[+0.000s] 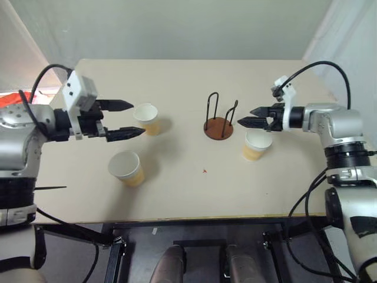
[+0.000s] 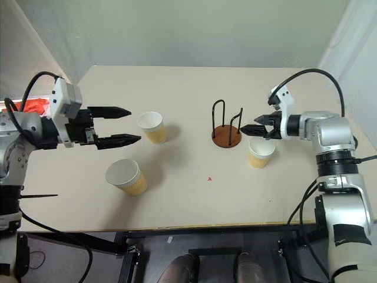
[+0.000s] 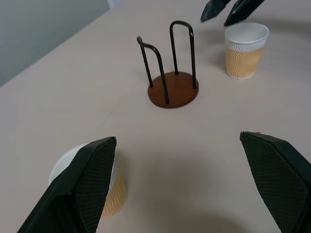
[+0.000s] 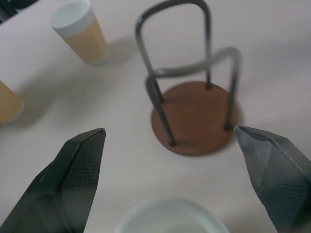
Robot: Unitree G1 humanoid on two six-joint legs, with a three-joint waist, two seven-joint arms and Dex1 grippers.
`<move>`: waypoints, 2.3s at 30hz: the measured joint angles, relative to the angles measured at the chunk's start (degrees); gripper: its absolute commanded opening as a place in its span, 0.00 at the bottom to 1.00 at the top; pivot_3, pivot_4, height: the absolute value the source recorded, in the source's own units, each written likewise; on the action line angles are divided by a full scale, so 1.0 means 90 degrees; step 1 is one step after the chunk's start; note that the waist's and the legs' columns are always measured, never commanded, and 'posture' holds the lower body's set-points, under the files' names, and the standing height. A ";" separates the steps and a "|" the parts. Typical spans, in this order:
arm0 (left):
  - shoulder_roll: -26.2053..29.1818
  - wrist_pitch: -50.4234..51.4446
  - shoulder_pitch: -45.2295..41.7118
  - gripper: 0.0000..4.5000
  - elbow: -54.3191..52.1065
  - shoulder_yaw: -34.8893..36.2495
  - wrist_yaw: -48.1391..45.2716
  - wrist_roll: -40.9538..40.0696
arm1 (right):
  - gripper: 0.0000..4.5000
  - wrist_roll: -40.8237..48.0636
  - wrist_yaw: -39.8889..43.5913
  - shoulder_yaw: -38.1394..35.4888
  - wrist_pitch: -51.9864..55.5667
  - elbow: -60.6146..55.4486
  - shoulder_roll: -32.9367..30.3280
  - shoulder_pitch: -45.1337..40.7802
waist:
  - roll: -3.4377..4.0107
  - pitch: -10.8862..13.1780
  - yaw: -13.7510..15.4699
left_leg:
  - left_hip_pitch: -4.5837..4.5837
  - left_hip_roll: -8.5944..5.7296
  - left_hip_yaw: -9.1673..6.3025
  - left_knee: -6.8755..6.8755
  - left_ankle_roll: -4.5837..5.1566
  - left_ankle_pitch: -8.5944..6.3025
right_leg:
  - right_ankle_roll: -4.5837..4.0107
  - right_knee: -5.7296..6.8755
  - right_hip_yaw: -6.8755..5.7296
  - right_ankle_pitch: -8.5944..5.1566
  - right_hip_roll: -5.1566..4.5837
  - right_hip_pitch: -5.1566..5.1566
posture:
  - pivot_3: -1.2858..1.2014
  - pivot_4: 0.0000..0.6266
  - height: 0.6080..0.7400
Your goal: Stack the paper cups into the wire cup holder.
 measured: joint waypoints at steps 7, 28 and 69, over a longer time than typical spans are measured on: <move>-0.0029 0.0140 0.0002 0.99 -0.0211 -0.0050 0.0143 -0.0001 | 1.00 0.0124 -0.0410 -0.0113 0.0030 0.0035 0.0411 0.0000 | 0.0000 0.0000 0.0000 | -0.0001 -0.0001 -0.0001 0.0001 0.0000 0.0000 | 0.0000 0.0000 -0.0001 0.0000 0.0000 0.0000 | 0.52 0.24 1.00; 0.0052 0.0400 0.0307 1.00 -0.0546 0.0165 0.0380 -0.0044 | 0.46 0.0142 -0.1157 -0.0578 -0.1152 0.2019 0.1203 -0.0599 | 0.0000 0.0000 0.0005 | -0.0002 -0.0001 -0.0004 0.0001 -0.0008 -0.0009 | 0.0000 0.0000 -0.0002 0.0000 0.0000 -0.0001 | 0.52 0.24 1.00; 0.1009 0.0670 0.0902 1.00 -0.1329 0.0140 -0.1710 -0.0999 | 0.08 0.2325 -0.0614 0.0079 0.1282 -0.4439 0.0104 0.2693 | -0.0011 -0.0007 -0.0013 | 0.0018 -0.0002 -0.0009 0.0011 -0.0006 0.0030 | -0.0002 -0.0001 0.0007 -0.0006 0.0007 0.0031 | 0.52 0.24 1.00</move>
